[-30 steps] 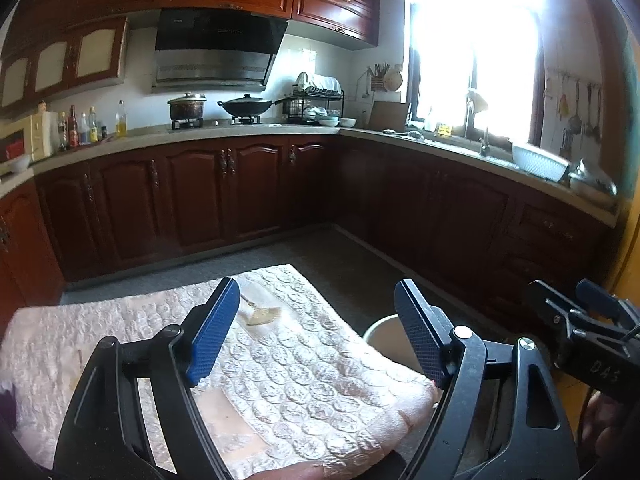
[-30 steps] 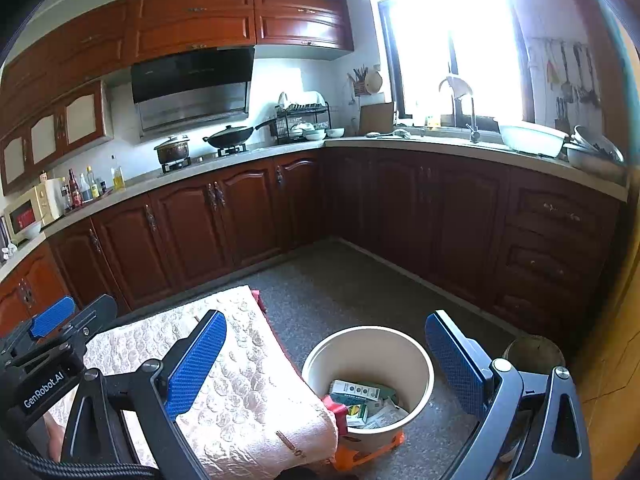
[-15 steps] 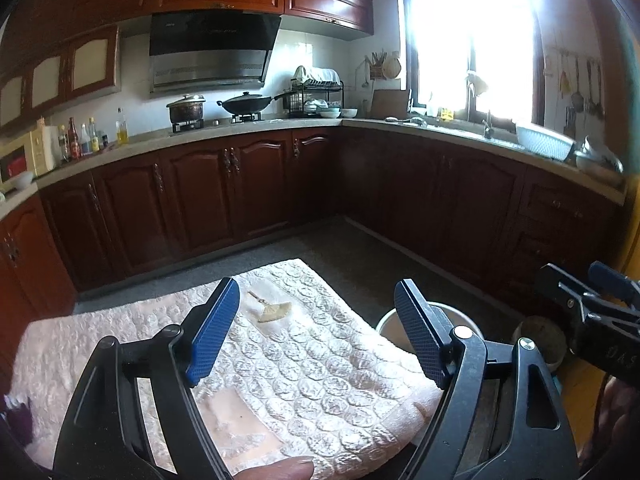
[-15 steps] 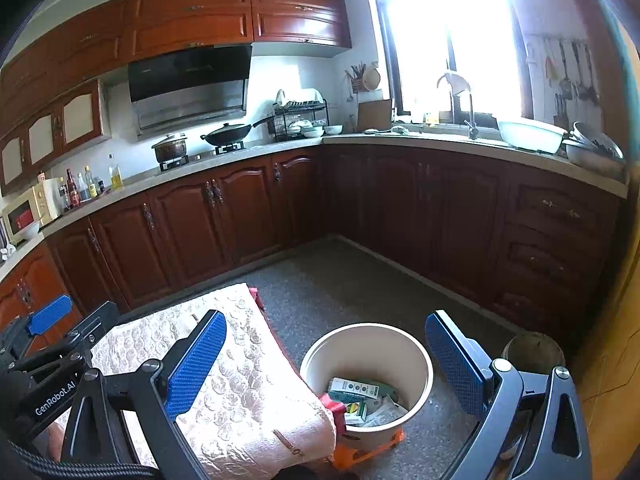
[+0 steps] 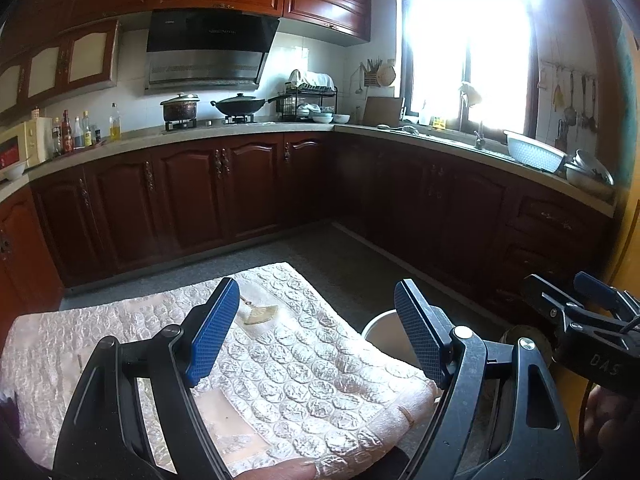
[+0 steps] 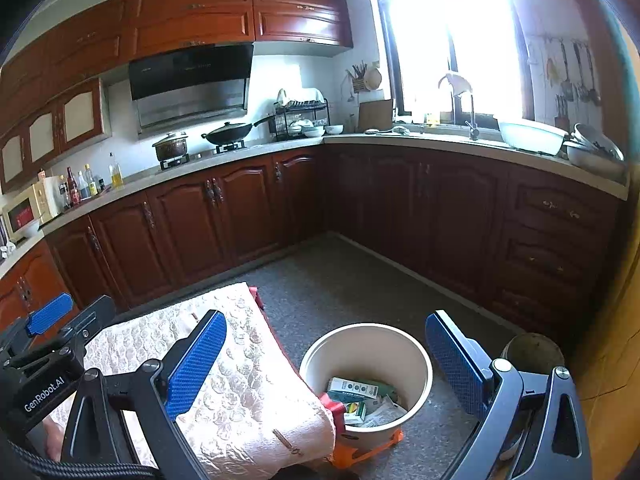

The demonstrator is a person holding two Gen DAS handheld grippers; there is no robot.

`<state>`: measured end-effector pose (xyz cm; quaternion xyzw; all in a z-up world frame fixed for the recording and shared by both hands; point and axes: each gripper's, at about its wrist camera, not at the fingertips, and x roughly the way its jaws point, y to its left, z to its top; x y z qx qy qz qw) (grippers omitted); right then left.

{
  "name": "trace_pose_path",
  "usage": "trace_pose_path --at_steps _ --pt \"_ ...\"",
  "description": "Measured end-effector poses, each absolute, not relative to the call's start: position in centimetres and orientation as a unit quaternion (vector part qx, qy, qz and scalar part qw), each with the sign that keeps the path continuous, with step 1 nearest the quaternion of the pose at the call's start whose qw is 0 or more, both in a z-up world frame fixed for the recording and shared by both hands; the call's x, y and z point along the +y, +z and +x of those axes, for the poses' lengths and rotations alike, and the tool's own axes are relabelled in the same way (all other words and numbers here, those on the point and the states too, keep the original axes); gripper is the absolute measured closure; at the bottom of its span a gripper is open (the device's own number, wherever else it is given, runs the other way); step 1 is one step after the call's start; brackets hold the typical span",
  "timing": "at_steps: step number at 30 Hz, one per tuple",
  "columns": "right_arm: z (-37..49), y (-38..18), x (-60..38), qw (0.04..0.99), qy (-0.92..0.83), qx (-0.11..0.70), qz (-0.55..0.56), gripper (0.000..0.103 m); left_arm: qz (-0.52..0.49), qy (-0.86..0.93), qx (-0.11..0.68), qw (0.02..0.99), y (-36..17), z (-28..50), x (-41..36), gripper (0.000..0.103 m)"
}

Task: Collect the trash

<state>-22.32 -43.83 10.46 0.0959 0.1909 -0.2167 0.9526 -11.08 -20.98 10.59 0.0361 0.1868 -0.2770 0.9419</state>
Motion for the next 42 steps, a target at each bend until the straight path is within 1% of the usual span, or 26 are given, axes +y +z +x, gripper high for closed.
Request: trace_pose_path --at_steps 42 --pt "-21.70 9.73 -44.31 0.951 -0.213 0.203 0.095 0.004 0.040 -0.292 0.209 0.932 9.81 -10.32 -21.63 0.023"
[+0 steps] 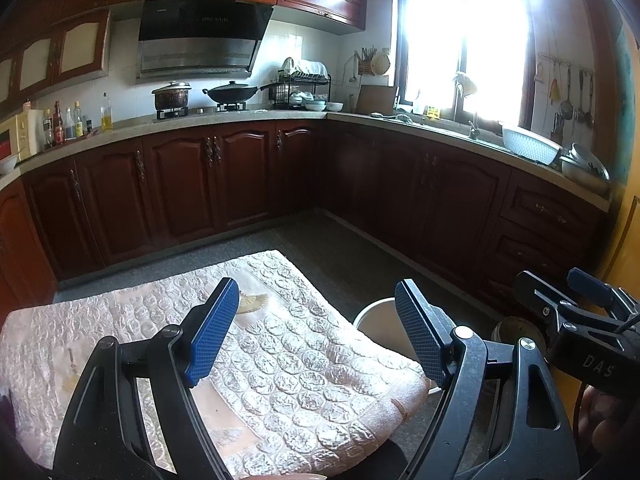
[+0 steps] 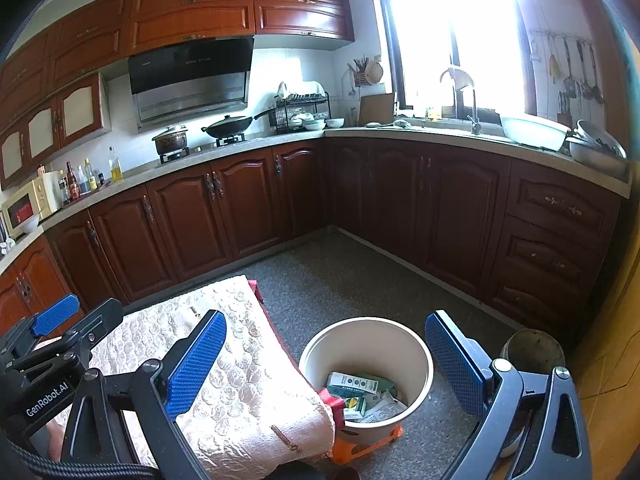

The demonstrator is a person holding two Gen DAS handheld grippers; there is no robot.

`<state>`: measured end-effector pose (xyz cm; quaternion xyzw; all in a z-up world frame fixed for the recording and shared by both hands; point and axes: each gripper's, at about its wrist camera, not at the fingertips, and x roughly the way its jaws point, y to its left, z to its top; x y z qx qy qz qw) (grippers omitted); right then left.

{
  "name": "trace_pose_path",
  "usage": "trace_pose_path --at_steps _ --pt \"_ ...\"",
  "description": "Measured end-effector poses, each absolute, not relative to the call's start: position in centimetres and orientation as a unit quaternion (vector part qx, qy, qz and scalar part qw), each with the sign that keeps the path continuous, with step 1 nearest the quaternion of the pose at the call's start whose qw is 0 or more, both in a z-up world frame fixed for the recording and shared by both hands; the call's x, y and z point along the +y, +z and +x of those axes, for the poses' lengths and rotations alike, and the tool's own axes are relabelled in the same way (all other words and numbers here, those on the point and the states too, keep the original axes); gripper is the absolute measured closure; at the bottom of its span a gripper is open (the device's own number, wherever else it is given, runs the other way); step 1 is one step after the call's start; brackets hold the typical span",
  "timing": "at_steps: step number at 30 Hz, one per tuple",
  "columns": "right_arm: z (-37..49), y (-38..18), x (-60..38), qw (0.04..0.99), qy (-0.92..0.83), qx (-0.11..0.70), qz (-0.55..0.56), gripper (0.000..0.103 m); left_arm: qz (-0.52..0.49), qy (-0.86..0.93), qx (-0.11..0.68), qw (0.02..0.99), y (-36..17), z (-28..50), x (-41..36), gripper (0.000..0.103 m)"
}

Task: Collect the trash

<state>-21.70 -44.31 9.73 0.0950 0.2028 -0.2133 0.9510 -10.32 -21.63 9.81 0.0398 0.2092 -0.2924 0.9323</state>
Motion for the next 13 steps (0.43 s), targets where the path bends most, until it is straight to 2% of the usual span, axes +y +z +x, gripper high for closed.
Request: trace_pose_path --at_steps 13 --pt "-20.94 9.13 -44.21 0.949 -0.212 0.215 0.093 0.004 0.041 -0.295 0.224 0.928 8.80 -9.44 -21.60 0.023"
